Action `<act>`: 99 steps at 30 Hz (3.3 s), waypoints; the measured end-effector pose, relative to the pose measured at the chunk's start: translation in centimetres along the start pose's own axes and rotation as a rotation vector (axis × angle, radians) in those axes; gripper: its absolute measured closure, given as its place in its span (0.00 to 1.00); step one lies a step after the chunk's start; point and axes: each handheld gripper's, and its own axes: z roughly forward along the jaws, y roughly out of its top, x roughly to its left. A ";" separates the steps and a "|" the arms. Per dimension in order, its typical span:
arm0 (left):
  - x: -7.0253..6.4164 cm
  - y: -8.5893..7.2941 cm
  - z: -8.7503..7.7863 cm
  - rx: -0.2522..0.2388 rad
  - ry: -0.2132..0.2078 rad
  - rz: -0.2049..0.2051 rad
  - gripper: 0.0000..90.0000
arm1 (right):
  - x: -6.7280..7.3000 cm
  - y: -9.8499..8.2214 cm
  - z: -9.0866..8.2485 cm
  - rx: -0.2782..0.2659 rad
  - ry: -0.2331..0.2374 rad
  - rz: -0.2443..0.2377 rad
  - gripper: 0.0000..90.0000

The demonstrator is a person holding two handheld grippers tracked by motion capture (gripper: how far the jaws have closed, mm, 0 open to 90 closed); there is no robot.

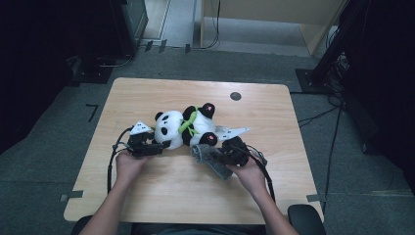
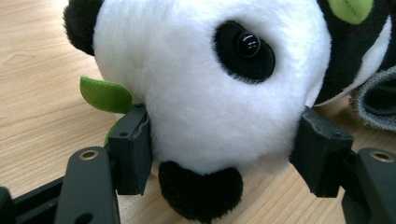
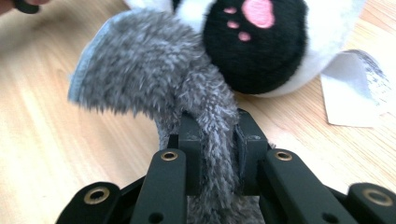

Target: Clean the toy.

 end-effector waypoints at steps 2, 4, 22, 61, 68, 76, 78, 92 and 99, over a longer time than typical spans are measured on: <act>0.0 0.0 0.0 0.002 0.000 0.001 0.34 | 0.4 0.1 -0.1 -0.006 0.017 -0.008 0.86; 0.0 0.0 0.0 0.003 0.001 0.001 0.34 | 1.1 0.6 -0.1 -0.024 0.039 -0.025 0.86; -0.2 0.1 0.0 0.006 0.007 0.000 0.34 | 5.8 5.8 7.4 0.034 0.109 -0.127 0.86; 0.1 0.1 0.0 0.001 -0.005 -0.015 0.35 | 0.1 0.6 1.1 -0.036 -0.014 -0.024 0.86; 0.2 0.0 0.0 -0.004 -0.006 -0.010 0.35 | -1.1 -0.1 -0.2 -0.017 -0.034 -0.049 0.86; 0.1 0.0 0.0 -0.005 -0.004 -0.003 0.35 | -3.3 -0.7 -1.4 -0.019 -0.056 -0.010 0.86; 0.1 0.0 0.0 -0.005 -0.003 0.000 0.35 | -4.2 -0.8 -1.5 -0.026 -0.066 0.011 0.86; 0.1 0.0 0.0 -0.005 -0.004 0.009 0.35 | -8.3 1.7 0.5 -0.057 -0.085 0.066 0.86; 0.1 -0.1 0.0 -0.007 -0.003 0.005 0.34 | -9.5 2.9 1.9 -0.051 -0.094 0.071 0.86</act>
